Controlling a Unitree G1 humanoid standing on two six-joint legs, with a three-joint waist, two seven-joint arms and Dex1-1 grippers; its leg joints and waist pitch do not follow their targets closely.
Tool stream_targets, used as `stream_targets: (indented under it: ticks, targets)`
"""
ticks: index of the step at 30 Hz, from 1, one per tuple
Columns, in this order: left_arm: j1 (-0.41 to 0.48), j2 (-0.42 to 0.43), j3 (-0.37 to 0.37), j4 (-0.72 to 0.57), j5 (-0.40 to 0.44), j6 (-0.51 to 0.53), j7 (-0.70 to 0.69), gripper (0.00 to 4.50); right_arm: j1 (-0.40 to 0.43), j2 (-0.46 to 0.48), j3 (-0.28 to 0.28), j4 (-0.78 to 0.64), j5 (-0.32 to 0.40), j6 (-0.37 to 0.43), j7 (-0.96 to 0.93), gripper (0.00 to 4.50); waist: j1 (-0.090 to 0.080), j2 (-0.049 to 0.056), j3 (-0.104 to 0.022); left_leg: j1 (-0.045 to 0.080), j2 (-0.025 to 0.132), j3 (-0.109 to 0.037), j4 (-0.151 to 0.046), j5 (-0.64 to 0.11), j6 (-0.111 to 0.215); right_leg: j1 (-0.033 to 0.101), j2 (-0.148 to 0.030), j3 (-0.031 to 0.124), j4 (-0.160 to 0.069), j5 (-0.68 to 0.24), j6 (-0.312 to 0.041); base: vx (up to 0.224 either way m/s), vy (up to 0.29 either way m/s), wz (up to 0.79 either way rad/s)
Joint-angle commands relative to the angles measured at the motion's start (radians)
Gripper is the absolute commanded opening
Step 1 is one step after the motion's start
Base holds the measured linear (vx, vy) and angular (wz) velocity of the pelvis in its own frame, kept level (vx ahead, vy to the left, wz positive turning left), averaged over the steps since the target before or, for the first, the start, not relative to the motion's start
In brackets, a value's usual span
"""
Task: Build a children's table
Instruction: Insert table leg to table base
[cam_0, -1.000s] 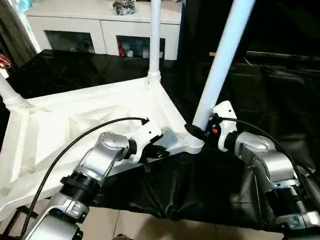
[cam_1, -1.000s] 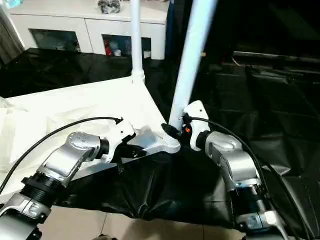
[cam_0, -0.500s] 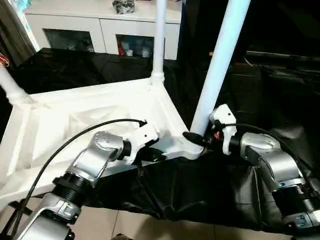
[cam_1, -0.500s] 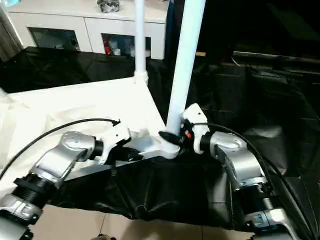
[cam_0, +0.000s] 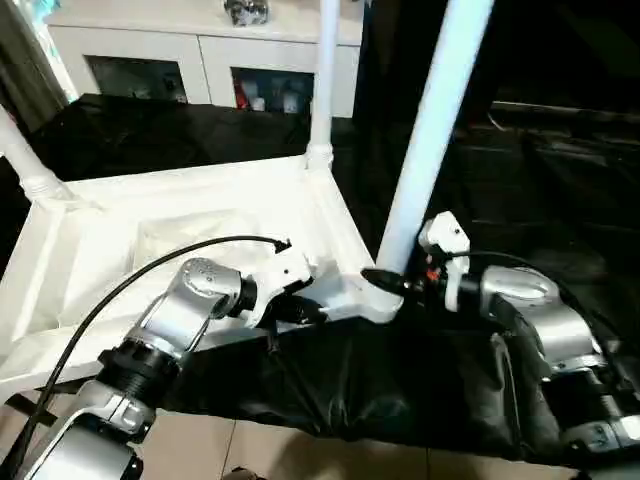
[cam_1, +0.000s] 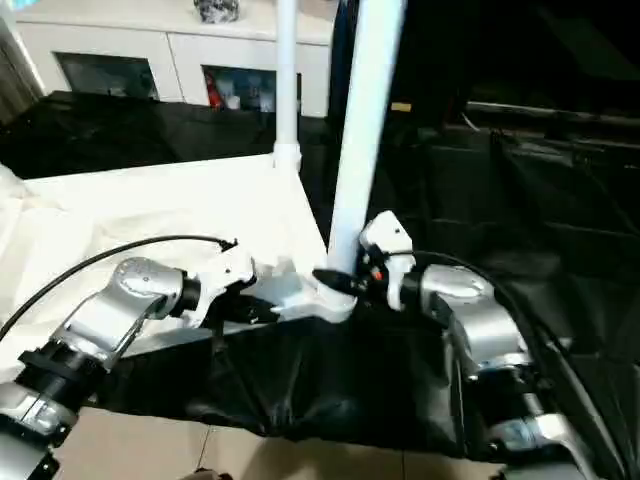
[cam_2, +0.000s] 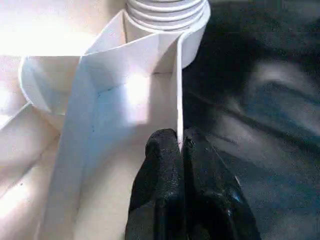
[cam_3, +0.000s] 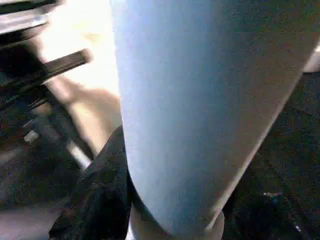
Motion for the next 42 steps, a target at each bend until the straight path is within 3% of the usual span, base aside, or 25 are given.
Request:
stream_targets:
  ticks: [1,3,6,7,8,10,12,14,21,25,26,27,30,37,42]
  targets:
    - [-0.052,-0.051,0.015,-0.041,-0.019,0.044,0.047,0.0,0.011,0.024,0.015,0.138,-0.072,0.032,-0.125,1.9,-0.006,0.001,-0.037,0.032,0.011,-0.003,-0.083,-0.364,-0.06,0.006,-0.049,0.008,-0.092,-0.305,-0.192,0.0,0.0,0.0]
    - [-0.068,-0.119,0.051,-0.043,0.0,0.149,0.185,0.0,-0.051,0.099,-0.006,0.247,-0.094,0.021,-0.277,1.9,-0.009,-0.003,-0.041,0.029,0.011,-0.003,-0.082,-0.344,-0.061,0.01,-0.047,0.008,-0.09,-0.263,-0.19,0.0,0.0,0.0]
    - [-0.074,-0.138,0.059,-0.042,0.004,0.173,0.22,0.0,-0.069,0.119,-0.014,0.276,-0.096,0.019,-0.317,1.9,-0.017,-0.004,-0.04,0.026,0.008,-0.003,-0.081,-0.324,-0.055,0.012,-0.045,0.006,-0.09,-0.23,-0.195,0.0,0.0,0.0]
    - [-0.087,-0.186,0.074,-0.036,0.018,0.201,0.305,0.0,-0.113,0.165,-0.041,0.339,-0.087,0.017,-0.408,1.9,-0.018,-0.007,-0.043,0.025,0.009,0.0,-0.078,-0.305,-0.047,0.012,-0.045,0.009,-0.087,-0.198,-0.198,0.0,0.0,0.0]
    - [-0.087,-0.186,0.074,-0.036,0.018,0.201,0.305,0.0,-0.113,0.165,-0.041,0.339,-0.087,0.017,-0.408,1.9,-0.018,-0.007,-0.043,0.025,0.009,0.0,-0.078,-0.305,-0.047,0.012,-0.045,0.009,-0.087,-0.198,-0.198,0.0,0.0,0.0]
    - [-0.093,-0.23,0.085,-0.031,0.033,0.211,0.382,0.0,-0.15,0.203,-0.057,0.392,-0.086,0.002,-0.48,1.9,-0.013,-0.009,-0.049,0.022,0.008,0.003,-0.071,-0.225,-0.03,0.022,-0.042,0.006,-0.079,-0.066,-0.209,0.0,0.0,0.0]
    - [-0.099,-0.253,0.098,-0.009,0.043,0.205,0.433,0.0,-0.172,0.232,-0.072,0.427,-0.081,-0.011,-0.511,1.9,-0.014,-0.011,-0.051,0.022,0.008,0.004,-0.068,-0.199,-0.021,0.024,-0.041,0.005,-0.075,-0.003,-0.218,0.0,0.0,0.0]
    - [-0.103,-0.259,0.104,0.004,0.05,0.206,0.46,0.0,-0.182,0.249,-0.081,0.448,-0.081,-0.021,-0.526,1.9,-0.012,-0.009,-0.051,0.023,0.006,0.006,-0.067,-0.194,-0.011,0.024,-0.041,0.006,-0.073,0.016,-0.22,0.0,0.0,0.0]
    - [-0.086,-0.238,0.092,-0.023,0.053,0.22,0.454,0.0,-0.195,0.268,-0.085,0.492,-0.098,-0.054,-0.537,1.9,-0.014,-0.008,-0.046,0.025,0.008,0.005,-0.072,-0.258,-0.022,0.02,-0.042,0.007,-0.082,-0.087,-0.203,0.0,0.0,0.0]
    - [-0.082,-0.232,0.085,-0.026,0.047,0.191,0.432,0.0,-0.207,0.273,-0.099,0.515,-0.093,-0.073,-0.53,1.9,-0.016,-0.006,-0.047,0.025,0.009,0.005,-0.073,-0.265,-0.026,0.019,-0.042,0.008,-0.082,-0.089,-0.2,0.0,0.0,0.0]
    - [-0.082,-0.231,0.083,-0.025,0.045,0.184,0.427,0.0,-0.211,0.274,-0.106,0.518,-0.09,-0.074,-0.53,2.25,-0.017,-0.006,-0.048,0.024,0.008,0.004,-0.073,-0.263,-0.026,0.02,-0.042,0.008,-0.081,-0.086,-0.2,0.0,0.0,0.0]
    - [-0.083,-0.227,0.078,-0.025,0.042,0.171,0.413,0.0,-0.218,0.273,-0.116,0.52,-0.087,-0.08,-0.533,2.6,-0.017,-0.006,-0.048,0.024,0.009,0.005,-0.072,-0.259,-0.027,0.02,-0.041,0.008,-0.08,-0.076,-0.202,0.0,0.0,0.0]
    - [-0.083,-0.222,0.074,-0.031,0.033,0.17,0.392,0.0,-0.229,0.271,-0.128,0.52,-0.082,-0.096,-0.519,2.65,-0.014,-0.005,-0.053,0.026,0.009,0.007,-0.068,-0.235,-0.018,0.022,-0.042,0.009,-0.077,-0.028,-0.214,0.0,0.0,0.0]
    - [-0.07,-0.197,0.047,-0.054,0.013,0.109,0.305,0.0,-0.245,0.251,-0.146,0.478,-0.061,-0.135,-0.455,3.38,-0.007,-0.003,-0.064,0.024,0.008,0.009,-0.057,-0.138,0.015,0.034,-0.039,0.006,-0.059,0.141,-0.248,0.0,0.0,0.0]
    - [-0.061,-0.166,0.035,-0.051,0.012,0.074,0.253,0.0,-0.22,0.209,-0.122,0.398,-0.083,-0.131,-0.393,3.67,0.004,0.001,-0.068,0.024,0.008,0.011,-0.05,-0.084,0.042,0.037,-0.038,0.005,-0.051,0.224,-0.259,0.0,0.0,0.0]
